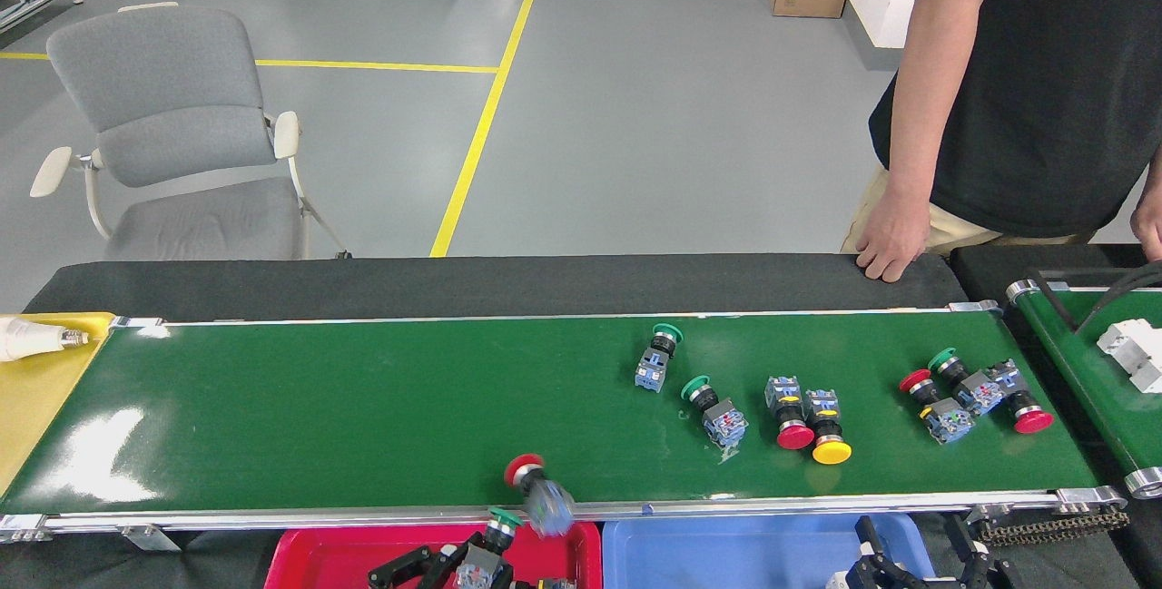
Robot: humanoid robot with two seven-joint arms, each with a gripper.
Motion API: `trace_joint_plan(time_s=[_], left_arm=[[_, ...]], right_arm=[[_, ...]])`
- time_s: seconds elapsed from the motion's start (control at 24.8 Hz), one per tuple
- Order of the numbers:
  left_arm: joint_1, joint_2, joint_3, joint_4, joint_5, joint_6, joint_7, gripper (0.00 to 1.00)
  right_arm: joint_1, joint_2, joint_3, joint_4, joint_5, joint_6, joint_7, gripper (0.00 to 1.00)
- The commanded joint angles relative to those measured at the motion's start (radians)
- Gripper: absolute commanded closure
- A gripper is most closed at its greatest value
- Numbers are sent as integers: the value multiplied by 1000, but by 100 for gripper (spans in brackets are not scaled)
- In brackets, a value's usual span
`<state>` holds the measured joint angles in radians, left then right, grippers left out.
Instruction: Pick switch part from conveyor to tray
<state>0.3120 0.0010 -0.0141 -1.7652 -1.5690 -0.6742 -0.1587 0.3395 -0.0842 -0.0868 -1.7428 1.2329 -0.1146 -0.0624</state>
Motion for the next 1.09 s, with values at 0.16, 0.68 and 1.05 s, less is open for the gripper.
trace_joint_plan(time_s=[0.16,0.68,1.05], left_arm=[[-13,-35,89,-14,6,-5,5,1],[-19,-49,413,-13,6,165,67,1],[-19,-36,418,-10,6,165,74,1]], right_arm=[[-119,20,93,23,117,13,38,1],[-476,129,308,384,206,187,78,1],[-583,107,401,503,198,224,101,98]])
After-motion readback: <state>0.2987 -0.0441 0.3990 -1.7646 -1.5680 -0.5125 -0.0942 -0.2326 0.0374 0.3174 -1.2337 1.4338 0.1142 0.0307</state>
